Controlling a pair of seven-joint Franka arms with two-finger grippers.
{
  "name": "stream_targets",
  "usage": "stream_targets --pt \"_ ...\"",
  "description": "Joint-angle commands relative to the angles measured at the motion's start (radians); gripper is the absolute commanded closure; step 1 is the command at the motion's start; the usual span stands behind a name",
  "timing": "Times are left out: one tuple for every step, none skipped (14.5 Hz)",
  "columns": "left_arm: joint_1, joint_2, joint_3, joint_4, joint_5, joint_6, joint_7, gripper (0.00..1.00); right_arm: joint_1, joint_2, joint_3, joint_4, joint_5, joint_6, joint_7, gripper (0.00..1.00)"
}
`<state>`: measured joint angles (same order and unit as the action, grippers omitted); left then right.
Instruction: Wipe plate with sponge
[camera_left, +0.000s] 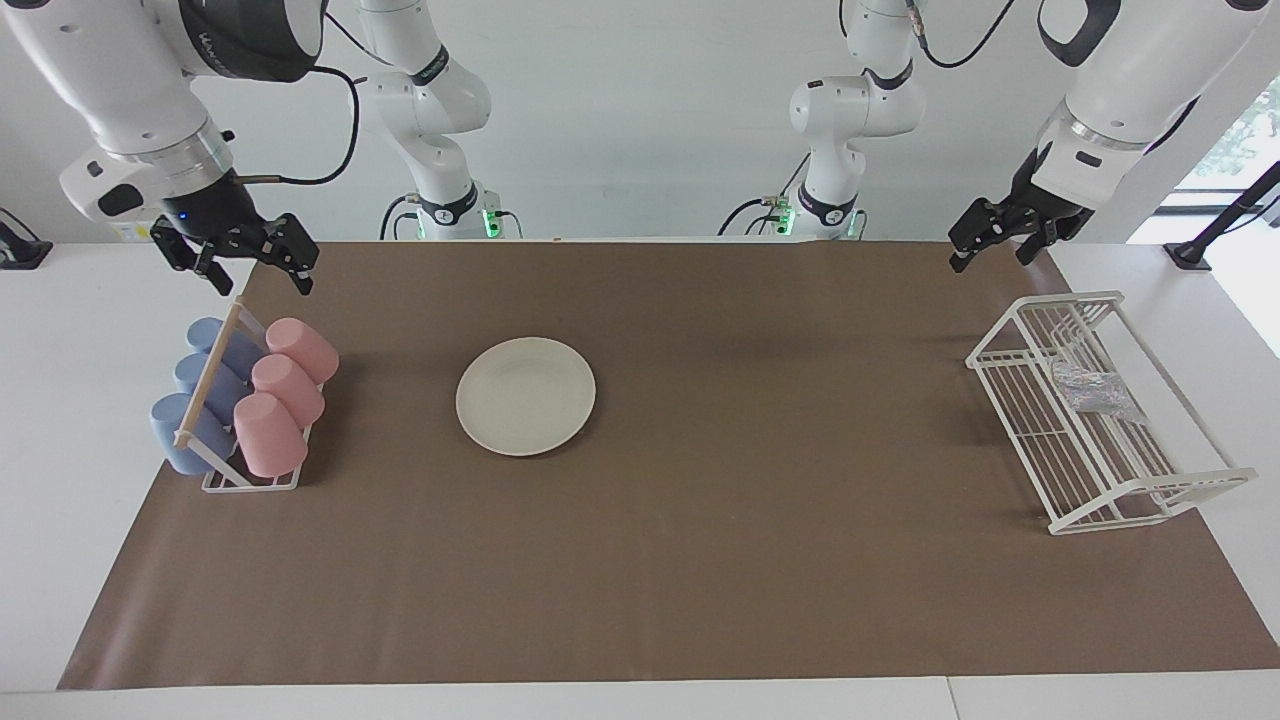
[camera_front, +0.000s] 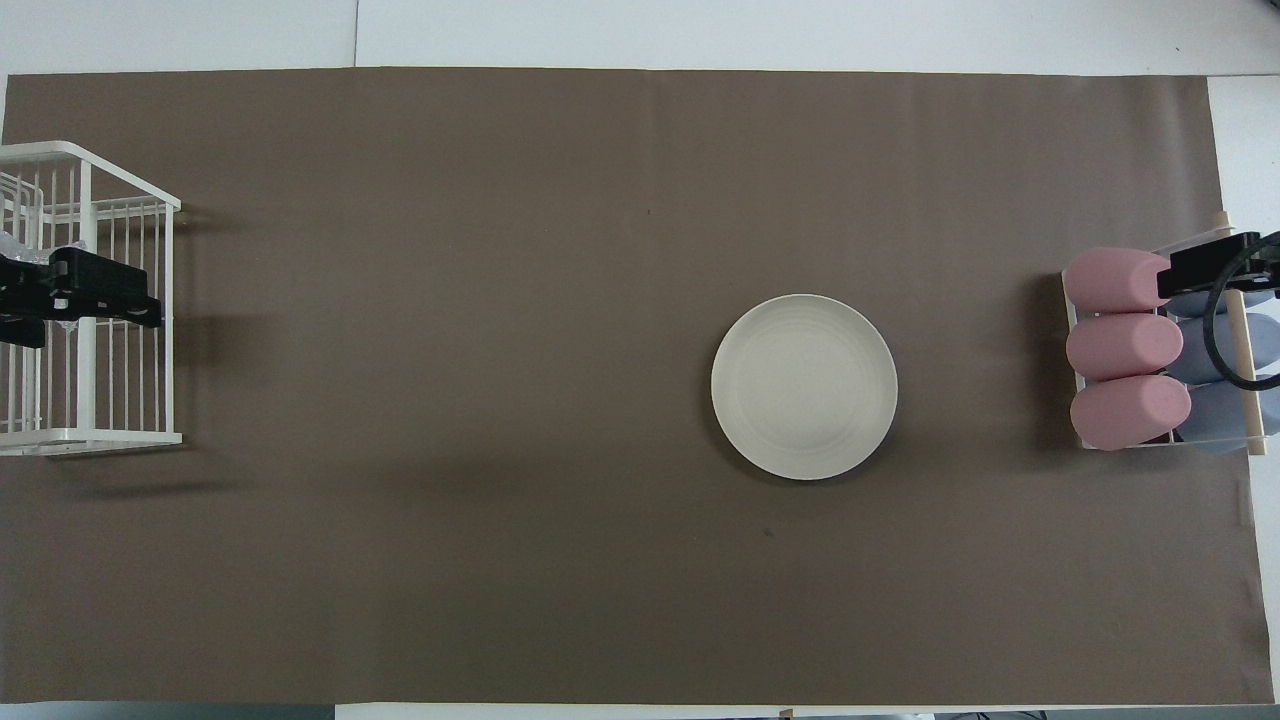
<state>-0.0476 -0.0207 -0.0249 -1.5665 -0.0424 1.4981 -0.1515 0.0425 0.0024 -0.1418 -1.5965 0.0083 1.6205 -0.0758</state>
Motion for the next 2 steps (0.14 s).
stream_targets --pt "-0.005 -0.005 -0.004 -0.009 0.027 0.008 -0.006 0.0 -0.016 0.001 0.008 0.003 0.013 -0.007 -0.027 0.0" --pt "-0.003 -0.007 -0.006 -0.015 0.027 0.01 -0.008 0.0 -0.016 0.001 0.008 0.003 0.013 -0.007 -0.027 0.0"
